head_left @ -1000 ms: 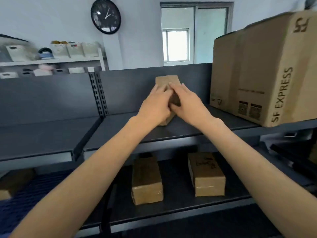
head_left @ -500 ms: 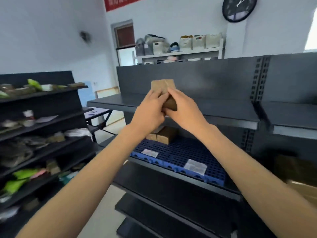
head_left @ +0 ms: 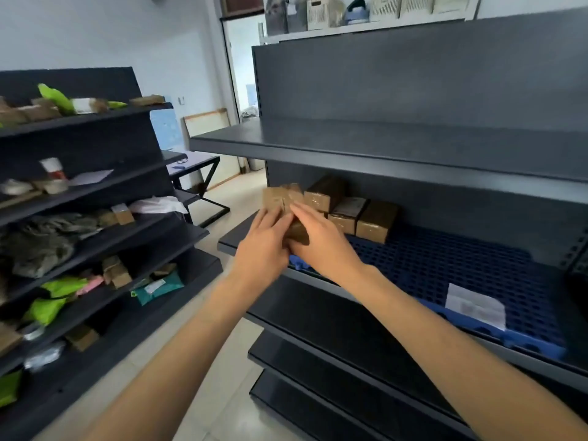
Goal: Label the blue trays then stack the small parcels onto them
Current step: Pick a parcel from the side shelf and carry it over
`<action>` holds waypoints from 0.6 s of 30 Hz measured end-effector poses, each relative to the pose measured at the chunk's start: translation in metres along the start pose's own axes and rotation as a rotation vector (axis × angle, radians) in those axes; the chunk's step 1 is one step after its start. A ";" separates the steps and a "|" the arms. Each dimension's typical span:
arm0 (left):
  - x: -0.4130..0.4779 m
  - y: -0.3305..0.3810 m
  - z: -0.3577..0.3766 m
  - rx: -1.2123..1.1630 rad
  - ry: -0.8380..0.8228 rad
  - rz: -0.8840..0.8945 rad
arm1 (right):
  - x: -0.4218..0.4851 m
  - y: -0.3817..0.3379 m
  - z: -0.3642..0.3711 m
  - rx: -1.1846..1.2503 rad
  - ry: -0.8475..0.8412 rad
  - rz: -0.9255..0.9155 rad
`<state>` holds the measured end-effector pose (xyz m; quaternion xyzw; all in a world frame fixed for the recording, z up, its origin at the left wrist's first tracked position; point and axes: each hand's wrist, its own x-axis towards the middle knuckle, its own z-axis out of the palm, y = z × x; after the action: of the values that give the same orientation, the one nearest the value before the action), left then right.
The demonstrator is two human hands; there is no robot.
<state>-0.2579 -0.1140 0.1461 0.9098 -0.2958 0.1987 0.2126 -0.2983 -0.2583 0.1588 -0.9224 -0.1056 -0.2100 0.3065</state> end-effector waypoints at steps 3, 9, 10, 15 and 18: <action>0.041 -0.012 0.036 -0.018 -0.025 0.046 | 0.031 0.044 0.018 -0.030 0.028 0.090; 0.133 -0.019 0.089 -0.107 -0.064 0.212 | 0.083 0.113 0.010 -0.094 0.140 0.199; 0.144 -0.017 0.095 -0.112 -0.076 0.236 | 0.086 0.122 0.007 -0.111 0.176 0.210; 0.190 -0.007 0.125 -0.057 -0.197 0.379 | 0.090 0.168 -0.001 -0.151 0.283 0.352; 0.208 -0.011 0.143 -0.114 -0.218 0.496 | 0.094 0.189 0.006 -0.160 0.298 0.400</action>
<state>-0.0617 -0.2724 0.1255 0.8122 -0.5414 0.1284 0.1751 -0.1518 -0.3977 0.0988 -0.9052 0.1421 -0.2864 0.2801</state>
